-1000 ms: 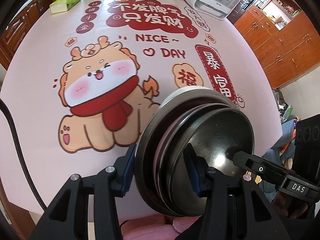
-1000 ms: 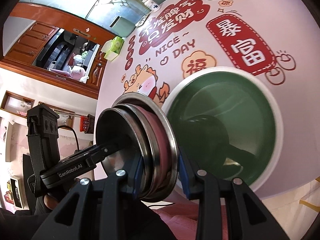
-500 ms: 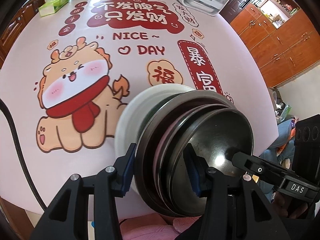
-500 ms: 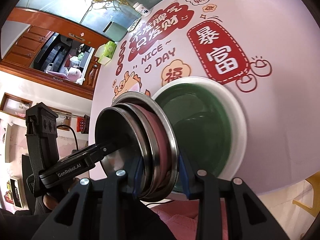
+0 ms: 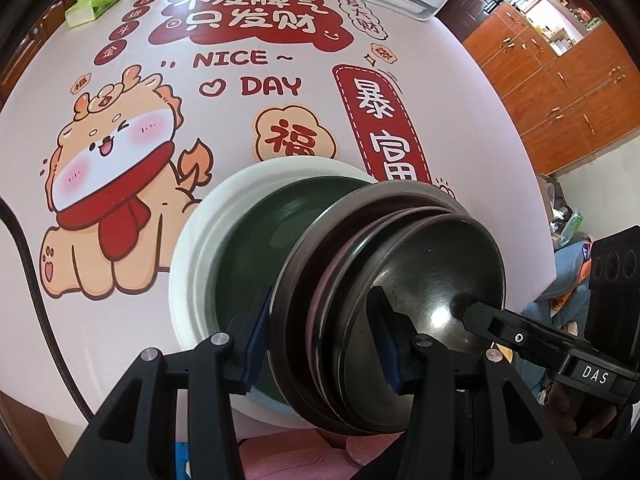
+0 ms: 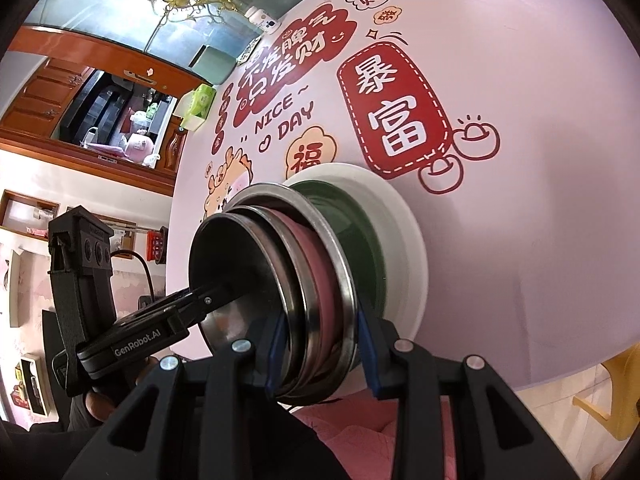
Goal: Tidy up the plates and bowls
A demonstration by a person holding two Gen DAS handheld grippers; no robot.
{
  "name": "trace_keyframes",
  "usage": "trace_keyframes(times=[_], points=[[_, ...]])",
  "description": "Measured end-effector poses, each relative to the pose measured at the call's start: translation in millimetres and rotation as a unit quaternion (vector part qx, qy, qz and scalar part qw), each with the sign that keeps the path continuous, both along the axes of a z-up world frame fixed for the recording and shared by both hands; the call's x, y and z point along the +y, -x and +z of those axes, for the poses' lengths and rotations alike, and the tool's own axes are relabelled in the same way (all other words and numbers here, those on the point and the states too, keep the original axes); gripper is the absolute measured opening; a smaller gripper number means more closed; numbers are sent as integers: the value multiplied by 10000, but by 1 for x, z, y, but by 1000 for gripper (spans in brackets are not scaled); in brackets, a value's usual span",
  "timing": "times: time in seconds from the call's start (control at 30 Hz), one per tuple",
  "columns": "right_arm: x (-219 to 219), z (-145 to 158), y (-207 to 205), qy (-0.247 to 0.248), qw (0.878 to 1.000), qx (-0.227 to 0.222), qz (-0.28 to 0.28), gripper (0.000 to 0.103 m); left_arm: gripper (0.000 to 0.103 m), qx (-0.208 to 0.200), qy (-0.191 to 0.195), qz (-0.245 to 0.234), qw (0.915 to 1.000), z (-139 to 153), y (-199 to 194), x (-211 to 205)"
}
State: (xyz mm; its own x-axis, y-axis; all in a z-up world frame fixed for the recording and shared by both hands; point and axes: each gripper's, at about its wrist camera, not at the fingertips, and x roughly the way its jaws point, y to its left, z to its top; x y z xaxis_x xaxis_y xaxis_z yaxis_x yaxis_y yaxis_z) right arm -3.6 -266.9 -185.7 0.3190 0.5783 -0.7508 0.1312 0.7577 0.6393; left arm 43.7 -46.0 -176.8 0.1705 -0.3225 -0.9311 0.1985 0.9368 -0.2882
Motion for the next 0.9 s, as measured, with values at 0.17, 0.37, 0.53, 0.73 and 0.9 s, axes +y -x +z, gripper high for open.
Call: trace_keyframes(times=[0.17, 0.37, 0.53, 0.73, 0.9], points=[[-3, -5, -9, -10, 9997, 51, 236, 32, 45, 60, -18, 254, 9997, -5, 2, -2], [-5, -11, -21, -55, 9985, 55, 537, 32, 45, 61, -82, 568, 9983, -10, 6, -2], [0, -8, -31, 7, 9961, -105, 876, 32, 45, 131, -136, 907, 9957, -15, 8, 1], [4, -7, -38, 31, 9935, -240, 1112, 32, 46, 125, -141, 1266, 9918, -17, 7, 4], [5, -6, -42, 75, 9924, -287, 1195, 33, 47, 101, -158, 1425, 9896, -17, 4, 5]])
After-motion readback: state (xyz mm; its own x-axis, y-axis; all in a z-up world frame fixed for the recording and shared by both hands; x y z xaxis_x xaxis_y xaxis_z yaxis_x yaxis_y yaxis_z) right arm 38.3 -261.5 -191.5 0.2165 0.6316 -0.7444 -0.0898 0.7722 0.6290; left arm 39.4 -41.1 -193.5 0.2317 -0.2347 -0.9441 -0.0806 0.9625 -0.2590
